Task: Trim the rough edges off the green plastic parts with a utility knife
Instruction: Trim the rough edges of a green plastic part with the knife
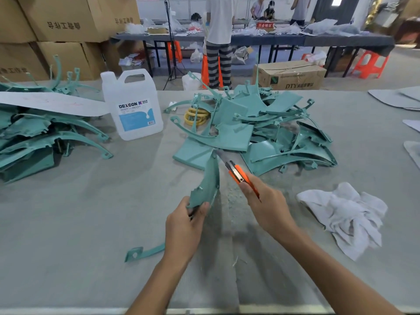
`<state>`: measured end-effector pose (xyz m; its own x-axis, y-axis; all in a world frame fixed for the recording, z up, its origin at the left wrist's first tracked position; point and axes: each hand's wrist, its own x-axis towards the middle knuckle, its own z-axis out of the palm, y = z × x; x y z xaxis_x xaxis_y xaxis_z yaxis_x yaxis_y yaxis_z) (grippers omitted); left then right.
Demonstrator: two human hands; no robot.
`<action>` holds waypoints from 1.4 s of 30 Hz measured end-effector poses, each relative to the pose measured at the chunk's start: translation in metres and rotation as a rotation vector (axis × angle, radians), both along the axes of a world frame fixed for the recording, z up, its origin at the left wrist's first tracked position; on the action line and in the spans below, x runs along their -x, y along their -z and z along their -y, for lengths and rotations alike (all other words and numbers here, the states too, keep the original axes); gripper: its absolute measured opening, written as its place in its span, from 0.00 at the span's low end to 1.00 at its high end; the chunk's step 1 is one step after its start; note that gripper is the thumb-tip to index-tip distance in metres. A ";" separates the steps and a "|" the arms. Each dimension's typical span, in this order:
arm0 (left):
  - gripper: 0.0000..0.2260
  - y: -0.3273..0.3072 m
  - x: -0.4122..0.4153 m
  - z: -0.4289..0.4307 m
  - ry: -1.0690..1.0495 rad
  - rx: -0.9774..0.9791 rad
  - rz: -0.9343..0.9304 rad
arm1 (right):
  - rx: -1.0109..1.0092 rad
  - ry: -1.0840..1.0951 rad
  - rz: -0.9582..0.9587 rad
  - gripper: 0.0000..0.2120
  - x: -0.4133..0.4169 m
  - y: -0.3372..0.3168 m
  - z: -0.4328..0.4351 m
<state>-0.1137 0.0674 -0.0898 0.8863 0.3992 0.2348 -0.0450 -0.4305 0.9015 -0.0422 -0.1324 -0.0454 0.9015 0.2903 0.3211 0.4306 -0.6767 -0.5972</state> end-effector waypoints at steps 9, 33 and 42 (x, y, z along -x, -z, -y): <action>0.07 -0.004 -0.001 0.001 0.012 0.042 -0.033 | -0.086 0.083 -0.054 0.15 0.018 0.002 0.004; 0.12 -0.007 0.004 0.013 -0.067 -0.110 0.047 | -0.518 0.028 -0.790 0.08 0.037 0.013 -0.050; 0.11 -0.006 0.004 0.013 -0.053 -0.106 0.052 | -0.601 0.072 -0.752 0.09 0.052 0.017 -0.058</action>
<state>-0.1176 0.0548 -0.0838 0.8501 0.4158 0.3231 -0.0649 -0.5263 0.8478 -0.0938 -0.0746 -0.0623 0.9414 0.2019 -0.2703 -0.2362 -0.1777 -0.9553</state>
